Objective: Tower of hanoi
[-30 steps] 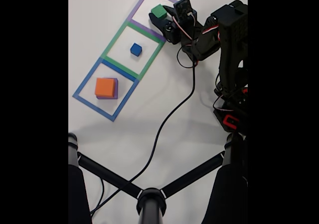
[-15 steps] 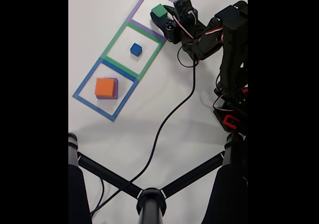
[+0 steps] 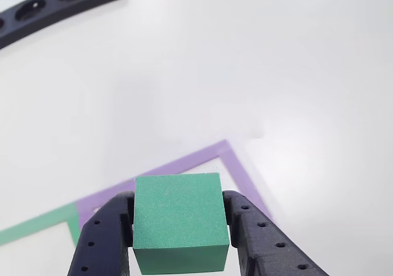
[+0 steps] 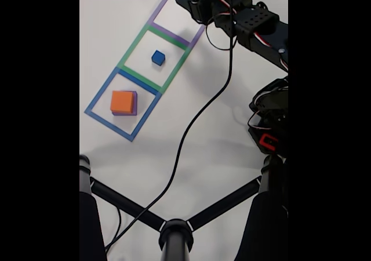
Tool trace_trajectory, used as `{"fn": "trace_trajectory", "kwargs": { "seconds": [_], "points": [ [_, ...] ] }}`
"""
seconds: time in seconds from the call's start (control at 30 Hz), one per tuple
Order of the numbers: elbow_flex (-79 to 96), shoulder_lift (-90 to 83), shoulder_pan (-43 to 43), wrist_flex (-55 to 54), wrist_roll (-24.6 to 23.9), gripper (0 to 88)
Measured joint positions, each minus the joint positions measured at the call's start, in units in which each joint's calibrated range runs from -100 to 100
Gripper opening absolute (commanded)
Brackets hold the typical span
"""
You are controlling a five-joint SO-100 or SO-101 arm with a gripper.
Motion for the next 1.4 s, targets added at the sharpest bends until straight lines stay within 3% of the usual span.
{"fn": "trace_trajectory", "kwargs": {
  "seconds": [0.27,0.5,0.87,1.4],
  "points": [
    [-24.2,-9.6,-4.0,43.2,0.0,6.3],
    [-41.6,-14.6,-12.8,68.4,0.0,6.1],
    [-45.3,-22.8,-26.3,76.6,0.0,6.4],
    [-39.7,-25.7,-37.8,75.1,-0.6,6.9]
  ]
}}
